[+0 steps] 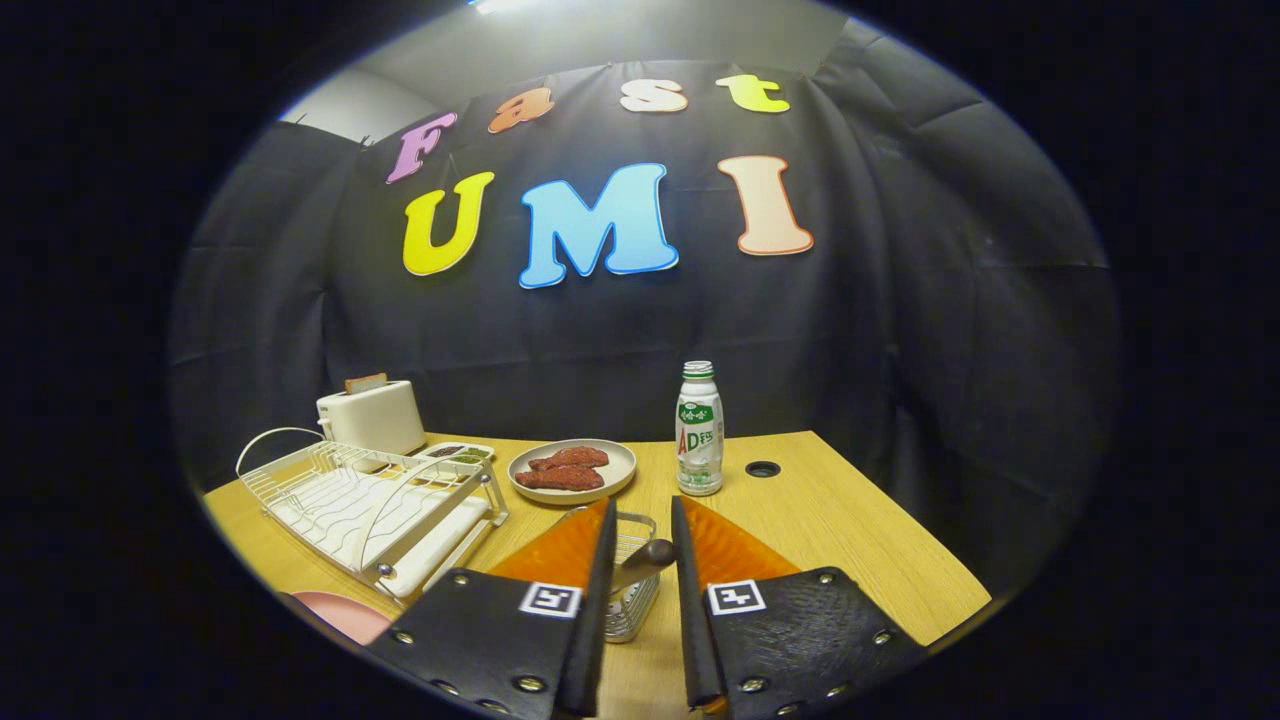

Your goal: Take the plate from the dish rack, then take the spoon from the basket and place it into the plate.

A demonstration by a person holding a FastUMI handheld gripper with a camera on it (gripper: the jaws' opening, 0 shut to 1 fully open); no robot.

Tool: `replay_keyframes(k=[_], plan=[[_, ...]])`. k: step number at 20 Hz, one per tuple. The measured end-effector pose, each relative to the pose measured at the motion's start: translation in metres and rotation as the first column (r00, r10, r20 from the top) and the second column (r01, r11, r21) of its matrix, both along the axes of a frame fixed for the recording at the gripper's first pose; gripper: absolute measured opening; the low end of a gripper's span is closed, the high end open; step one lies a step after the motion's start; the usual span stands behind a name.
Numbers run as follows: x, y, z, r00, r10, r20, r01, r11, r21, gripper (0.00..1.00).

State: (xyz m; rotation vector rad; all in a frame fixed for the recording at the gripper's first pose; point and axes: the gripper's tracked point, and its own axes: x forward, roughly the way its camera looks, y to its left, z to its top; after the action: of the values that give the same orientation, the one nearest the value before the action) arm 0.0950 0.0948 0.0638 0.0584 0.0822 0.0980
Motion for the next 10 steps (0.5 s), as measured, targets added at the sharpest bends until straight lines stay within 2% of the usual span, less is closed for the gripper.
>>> replay_keyframes(k=[2, 3, 6, 7, 9, 10], plan=[[0.003, 0.005, -0.003, 1.000, 0.010, -0.009, -0.010, 1.000, 0.009, 0.31], [0.004, 0.006, -0.002, 1.000, 0.019, -0.008, -0.019, 1.000, 0.018, 0.24], [0.006, 0.006, -0.001, 1.000, 0.009, -0.021, -0.008, 0.998, 0.065, 0.24], [0.008, 0.012, -0.003, 0.999, 0.019, -0.041, -0.015, 0.996, 0.089, 0.14], [0.012, 0.019, -0.004, 0.998, 0.032, -0.058, -0.027, 0.995, 0.098, 0.13], [0.014, 0.022, -0.001, 0.997, 0.039, -0.068, -0.033, 0.996, 0.086, 0.08]])
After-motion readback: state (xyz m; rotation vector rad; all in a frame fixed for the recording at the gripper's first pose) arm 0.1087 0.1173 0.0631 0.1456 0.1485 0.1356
